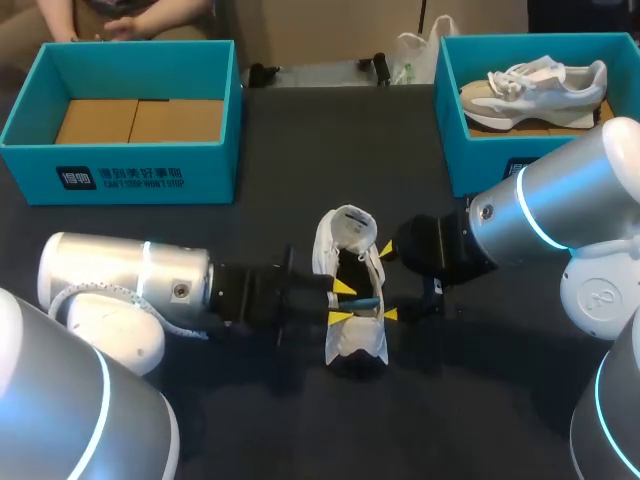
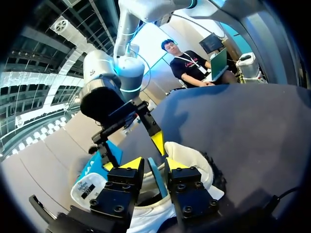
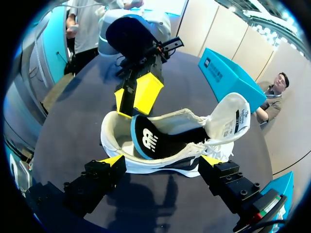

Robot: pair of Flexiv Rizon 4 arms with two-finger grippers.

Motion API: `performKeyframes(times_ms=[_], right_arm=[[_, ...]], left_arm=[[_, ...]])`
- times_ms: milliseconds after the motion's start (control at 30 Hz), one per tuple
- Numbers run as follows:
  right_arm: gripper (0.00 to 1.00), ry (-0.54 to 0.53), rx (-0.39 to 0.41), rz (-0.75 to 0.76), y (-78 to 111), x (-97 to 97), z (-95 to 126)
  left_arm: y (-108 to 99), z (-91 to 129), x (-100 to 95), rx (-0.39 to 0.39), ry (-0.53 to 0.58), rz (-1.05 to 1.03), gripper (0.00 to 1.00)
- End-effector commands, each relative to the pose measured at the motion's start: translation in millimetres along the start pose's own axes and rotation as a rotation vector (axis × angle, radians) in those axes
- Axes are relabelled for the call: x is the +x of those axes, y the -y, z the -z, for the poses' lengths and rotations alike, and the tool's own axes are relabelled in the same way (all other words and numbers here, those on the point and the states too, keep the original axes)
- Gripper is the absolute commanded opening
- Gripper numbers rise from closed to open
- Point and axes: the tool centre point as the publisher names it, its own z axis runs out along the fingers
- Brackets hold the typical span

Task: Take the shoe out of the shoebox, open the shoe tongue, remove and reinsert the insole, then place the shoe into the shoebox

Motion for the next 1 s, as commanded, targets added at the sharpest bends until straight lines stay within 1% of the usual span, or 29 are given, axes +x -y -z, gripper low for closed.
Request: performKeyframes(times_ms=[33, 200, 333, 400, 500, 567, 600, 667, 700, 733, 800, 933, 967, 1000], right_arm=[[1.0, 0.002, 0.001, -0.001, -0.3, 0.9, 0], [1.0, 0.002, 0.001, -0.001, -0.3, 0.9, 0], [1.0, 0.002, 0.001, -0.001, -0.3, 0.9, 0], [1.0, 0.002, 0.001, -0.001, -0.3, 0.9, 0], [1.0, 0.002, 0.001, -0.001, -0.3, 0.9, 0], [1.0, 0.002, 0.001, -0.001, -0.3, 0.9, 0], [1.0, 0.002, 0.001, -0.001, -0.3, 0.9, 0], [1.0, 0.002, 0.001, -0.001, -0.3, 0.9, 0], [1.0, 0.002, 0.001, -0.001, -0.3, 0.9, 0], [1.0, 0.002, 0.001, -0.001, -0.3, 0.9, 0], [1.0, 0.002, 0.001, -0.001, -0.3, 0.9, 0], [1.0, 0.002, 0.001, -0.001, -0.3, 0.9, 0], [1.0, 0.002, 0.001, -0.001, -0.3, 0.9, 0], [1.0, 0.002, 0.001, -0.001, -0.3, 0.9, 0]], left_arm=[[7, 8, -4.2, 0.004, 0.0, 0.002, 0.33], [14, 14, -14.4, 0.008, -0.034, 0.003, 0.4], [21, 22, -22.7, -0.006, -0.077, -0.018, 0.39], [21, 27, -27.2, -0.018, -0.108, -0.015, 0.42], [23, 37, -33.6, -0.02, -0.147, -0.034, 0.44], [24, 43, -36.3, -0.028, -0.185, -0.055, 0.45], [24, 46, -37.3, -0.014, -0.209, -0.055, 0.46], [21, 51, -38.9, -0.021, -0.268, -0.067, 0.47], [21, 53, -39.8, -0.009, -0.297, -0.071, 0.47], [19, 55, -41.7, -0.026, -0.311, -0.082, 0.45], [18, 57, -45.4, -0.019, -0.351, -0.095, 0.46], [17, 59, -48.4, -0.016, -0.468, -0.133, 0.47], [16, 59, -48.7, -0.015, -0.505, -0.142, 0.49], [16, 60, -48.5, -0.013, -0.539, -0.14, 0.58]])
